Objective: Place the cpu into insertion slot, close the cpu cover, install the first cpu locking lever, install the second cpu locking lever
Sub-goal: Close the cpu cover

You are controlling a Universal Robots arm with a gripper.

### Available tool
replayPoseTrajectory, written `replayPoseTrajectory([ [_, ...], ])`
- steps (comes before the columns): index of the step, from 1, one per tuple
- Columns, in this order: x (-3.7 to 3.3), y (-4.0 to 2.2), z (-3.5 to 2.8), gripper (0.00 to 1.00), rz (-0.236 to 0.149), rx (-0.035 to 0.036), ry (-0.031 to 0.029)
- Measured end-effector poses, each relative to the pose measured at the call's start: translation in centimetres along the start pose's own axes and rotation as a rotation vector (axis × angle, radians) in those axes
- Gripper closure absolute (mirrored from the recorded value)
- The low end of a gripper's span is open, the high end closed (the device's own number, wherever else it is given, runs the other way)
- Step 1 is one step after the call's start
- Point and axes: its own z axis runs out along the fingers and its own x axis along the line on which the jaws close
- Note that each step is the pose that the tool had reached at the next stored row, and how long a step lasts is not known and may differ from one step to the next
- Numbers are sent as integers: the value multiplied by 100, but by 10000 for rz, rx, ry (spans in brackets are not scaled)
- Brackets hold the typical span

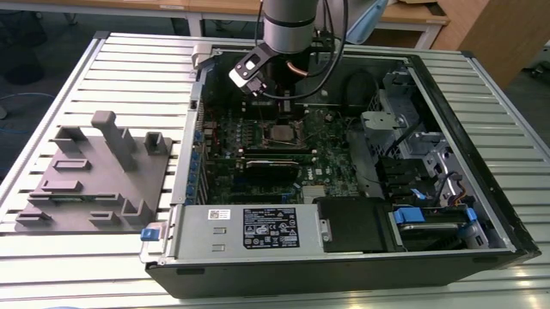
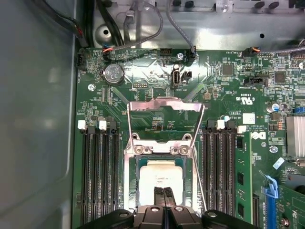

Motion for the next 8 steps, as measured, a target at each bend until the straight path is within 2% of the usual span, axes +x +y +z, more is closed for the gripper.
replayPoseTrajectory([
  [8,-1,5,-91,90,0,0,0],
])
